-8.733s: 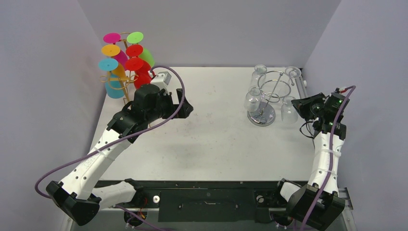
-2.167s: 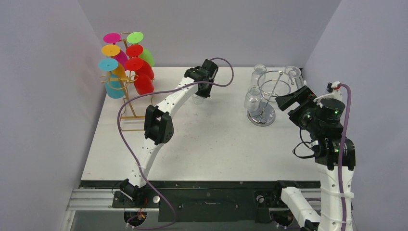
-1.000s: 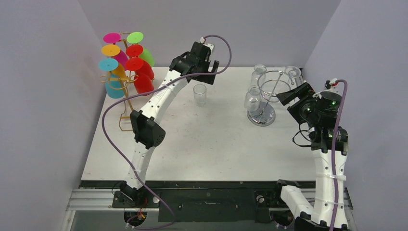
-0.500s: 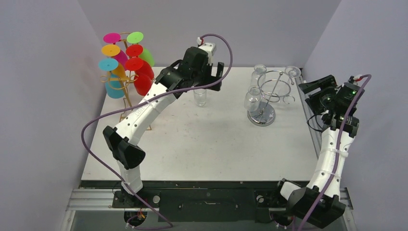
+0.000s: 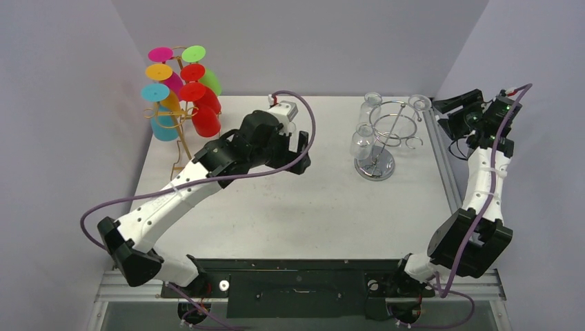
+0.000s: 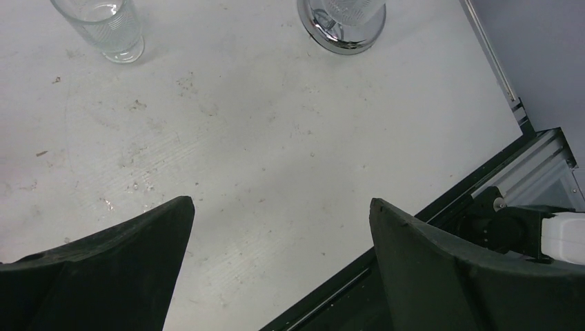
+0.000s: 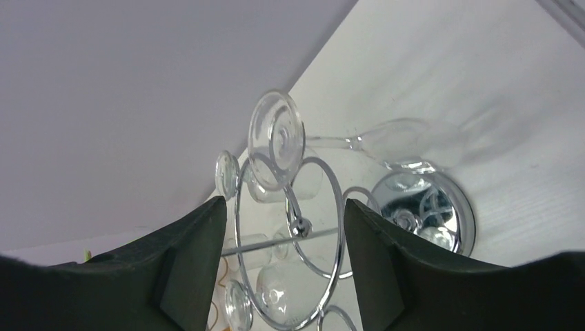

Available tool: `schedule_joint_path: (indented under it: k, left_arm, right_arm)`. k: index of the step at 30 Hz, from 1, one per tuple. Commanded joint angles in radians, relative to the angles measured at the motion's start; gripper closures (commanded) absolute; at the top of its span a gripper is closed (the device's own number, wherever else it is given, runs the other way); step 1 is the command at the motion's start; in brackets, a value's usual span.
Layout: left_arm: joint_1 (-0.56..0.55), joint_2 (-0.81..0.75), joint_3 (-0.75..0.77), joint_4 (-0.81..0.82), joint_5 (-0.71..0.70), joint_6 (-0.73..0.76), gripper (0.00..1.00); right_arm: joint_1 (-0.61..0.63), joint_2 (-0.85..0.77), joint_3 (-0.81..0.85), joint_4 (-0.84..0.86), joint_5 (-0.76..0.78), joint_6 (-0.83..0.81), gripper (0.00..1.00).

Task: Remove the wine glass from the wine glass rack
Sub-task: Pick up the wine glass from the wine rack.

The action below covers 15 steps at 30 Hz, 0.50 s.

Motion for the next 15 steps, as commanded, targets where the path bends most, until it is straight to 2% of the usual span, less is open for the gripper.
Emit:
schedule_joint_path:
  k: [1,5,9,15]
  left_arm:
    - [-0.005,-0.138,-0.066,0.053,0.016,-0.009,0.04]
    - [-0.005,-0.188,-0.093,0.028,0.012,0.017,0.04]
    - [-0.004,-0.214,-0.095,0.006,-0.003,0.043,0.04]
    - [-0.004,-0.237,-0.098,0.01,-0.002,0.056,0.04]
  right_arm:
    - [-0.007,0.043,0.086,0.154,-0.026,0.022,0.41]
    - [-0.004,0.117,0.15,0.147,-0.029,0.027,0.45]
    - [-0.004,0.167,0.231,0.088,0.009,-0.042,0.47]
    - [0.016,0.276,0.291,0.065,-0.042,-0.072,0.53]
